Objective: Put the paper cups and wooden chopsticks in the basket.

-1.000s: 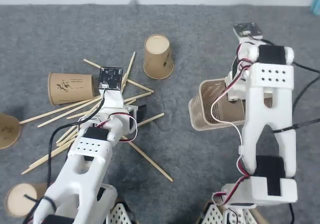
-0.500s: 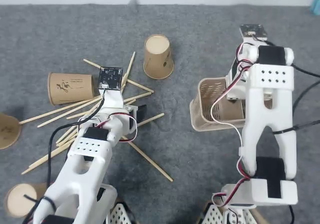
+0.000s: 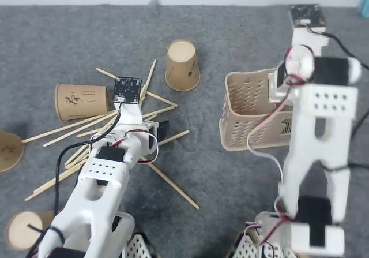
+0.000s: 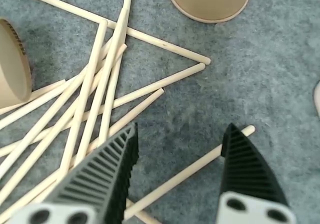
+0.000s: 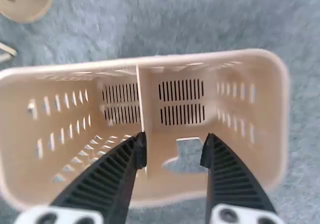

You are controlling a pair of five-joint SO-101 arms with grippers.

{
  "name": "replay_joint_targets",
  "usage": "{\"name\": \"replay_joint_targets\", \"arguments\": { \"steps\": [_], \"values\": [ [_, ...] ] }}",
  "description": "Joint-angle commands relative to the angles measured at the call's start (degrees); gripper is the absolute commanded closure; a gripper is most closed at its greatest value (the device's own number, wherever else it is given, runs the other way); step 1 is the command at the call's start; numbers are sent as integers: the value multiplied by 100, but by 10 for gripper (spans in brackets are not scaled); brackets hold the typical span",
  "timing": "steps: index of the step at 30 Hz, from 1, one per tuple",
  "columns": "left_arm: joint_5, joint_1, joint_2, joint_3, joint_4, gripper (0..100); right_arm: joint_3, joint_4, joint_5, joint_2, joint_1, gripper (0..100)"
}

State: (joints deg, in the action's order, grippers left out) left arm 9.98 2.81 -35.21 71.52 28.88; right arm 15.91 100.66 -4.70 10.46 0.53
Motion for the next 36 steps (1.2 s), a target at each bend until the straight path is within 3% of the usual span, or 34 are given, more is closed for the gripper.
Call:
{"name": "replay_joint_targets", "arguments": {
  "steps": [1, 5, 19, 22, 26, 33, 36],
  "values": [
    [-88, 53, -9, -180, -123, 739, 281, 268, -352, 1077, -84, 809],
    [-88, 53, -9, -180, -123, 739, -369, 259, -659, 1991, -435, 809],
    [-88, 44, -9, -171, -97, 739, -4387, 189, -2963, 4549, -1868, 812],
    [-88, 44, -9, -171, -97, 739, -5037, -40, -3103, 4989, -2202, 840],
    [-88, 35, -9, -163, -88, 739, -5908, -602, -3138, 5481, -2545, 994],
    [-88, 0, -18, -171, -88, 739, -7982, -2308, -3103, 5692, -2642, 991],
    [-88, 18, -18, -171, -88, 739, -8774, -3037, -2752, 5701, -2659, 991]
  ]
}}
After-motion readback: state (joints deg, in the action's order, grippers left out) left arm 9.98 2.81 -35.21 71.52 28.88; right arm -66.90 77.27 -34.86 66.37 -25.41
